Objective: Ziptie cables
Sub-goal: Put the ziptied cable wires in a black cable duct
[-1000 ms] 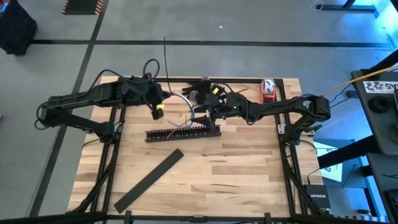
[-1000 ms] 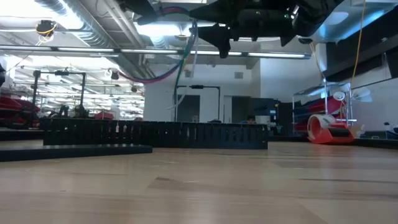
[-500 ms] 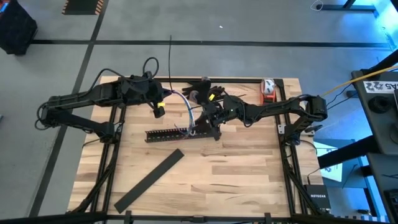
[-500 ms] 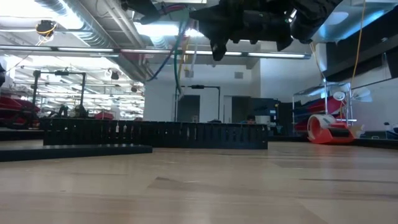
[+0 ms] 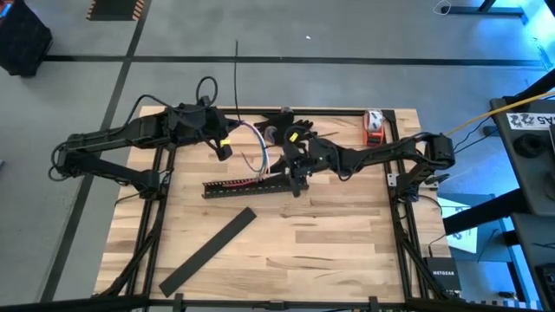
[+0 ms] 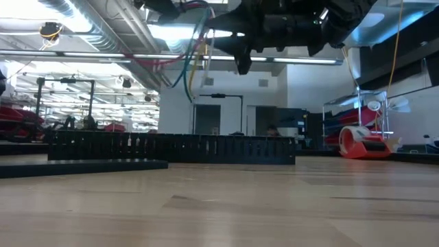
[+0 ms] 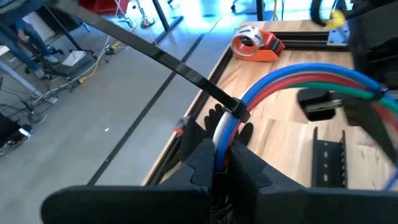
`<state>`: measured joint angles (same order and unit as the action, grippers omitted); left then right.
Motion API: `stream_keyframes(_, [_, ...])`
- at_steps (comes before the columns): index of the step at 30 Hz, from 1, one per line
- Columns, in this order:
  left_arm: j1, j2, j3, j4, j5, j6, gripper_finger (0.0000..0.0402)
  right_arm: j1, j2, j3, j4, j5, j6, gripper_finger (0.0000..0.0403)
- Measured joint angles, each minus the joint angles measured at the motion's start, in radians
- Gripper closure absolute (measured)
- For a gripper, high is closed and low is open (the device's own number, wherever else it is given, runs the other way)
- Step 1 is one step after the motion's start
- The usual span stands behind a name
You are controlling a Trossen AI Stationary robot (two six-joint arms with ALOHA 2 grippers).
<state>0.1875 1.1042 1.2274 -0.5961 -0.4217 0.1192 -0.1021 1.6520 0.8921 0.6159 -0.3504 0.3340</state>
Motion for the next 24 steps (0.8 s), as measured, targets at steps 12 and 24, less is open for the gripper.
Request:
stream_keyframes(12, [0.000, 0.000, -0.040, 0.053, 0.067, -0.056, 0.0384, -0.035, 0.018, 0.037, 0.112, 0.091, -0.022, 0.0143])
stream_keyframes(24, [0.002, -0.024, -0.047, 0.066, -0.012, 0.029, 0.0384, -0.035, 0.085, 0.092, -0.078, -0.076, -0.039, 0.0293])
